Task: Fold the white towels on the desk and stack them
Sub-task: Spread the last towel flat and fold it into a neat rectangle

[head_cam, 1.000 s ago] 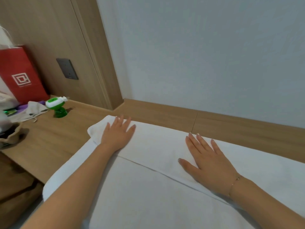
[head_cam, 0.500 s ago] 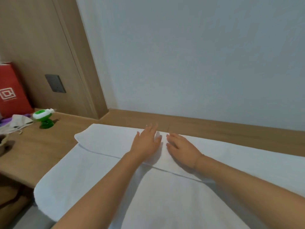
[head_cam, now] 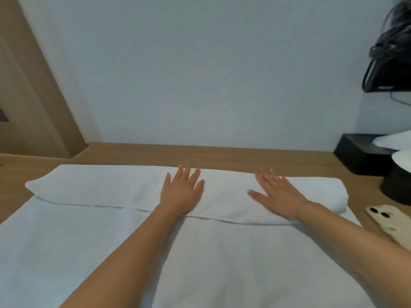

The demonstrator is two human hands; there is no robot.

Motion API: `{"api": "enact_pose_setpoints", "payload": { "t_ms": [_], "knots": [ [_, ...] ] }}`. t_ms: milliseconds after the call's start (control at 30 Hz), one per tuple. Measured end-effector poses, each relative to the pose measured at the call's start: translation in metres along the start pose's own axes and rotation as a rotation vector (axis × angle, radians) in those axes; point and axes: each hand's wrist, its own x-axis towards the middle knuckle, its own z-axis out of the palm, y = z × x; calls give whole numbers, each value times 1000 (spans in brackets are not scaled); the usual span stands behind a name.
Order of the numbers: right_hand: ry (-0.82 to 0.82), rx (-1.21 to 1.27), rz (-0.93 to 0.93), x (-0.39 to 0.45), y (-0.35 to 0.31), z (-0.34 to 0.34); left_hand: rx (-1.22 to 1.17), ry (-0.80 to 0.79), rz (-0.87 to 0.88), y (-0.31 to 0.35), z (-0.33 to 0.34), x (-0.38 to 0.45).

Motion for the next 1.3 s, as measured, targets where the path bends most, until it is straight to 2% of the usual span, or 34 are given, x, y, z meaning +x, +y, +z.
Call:
{"api": "enact_pose_setpoints", "payload": {
  "t_ms": [133,233,300,367,433,500,567,700,833,933,1033,1167,1233,1300],
  "knots": [
    [24,-3,63,-10,41,-7,-1,-30,-17,3,-6,-4],
    [19,230,12,-24,53,-24,0,-23,-49,19,-11,-8],
    [211,340,7,-39,65,-36,-7,49,24,42,-11,-11],
    [506,278,8,-57,80,-45,-47,75,146,71,-8,-12],
    [633,299,118,-78,94,-50,2,29,246,94,-1,-13],
    [579,336,294,-94,104,-48,39,-21,258,104,9,-12],
    [479,370,363,-100,110,-39,14,-34,218,102,15,-10],
    [359,718,308,-91,107,-26,27,-27,192,97,18,0],
    [340,1081,209,-79,96,-36,19,-37,183,97,19,5],
    [353,1219,215,-73,92,-41,8,-45,166,95,17,7],
    [320,1179,295,-70,94,-45,23,-56,175,95,14,8],
    [162,783,385,-69,106,-40,-25,-64,166,97,12,5],
    [90,723,409,-71,107,-36,-133,-24,192,97,9,0],
    [83,748,432,-72,107,-34,-283,24,293,96,8,-9]
  ]
}}
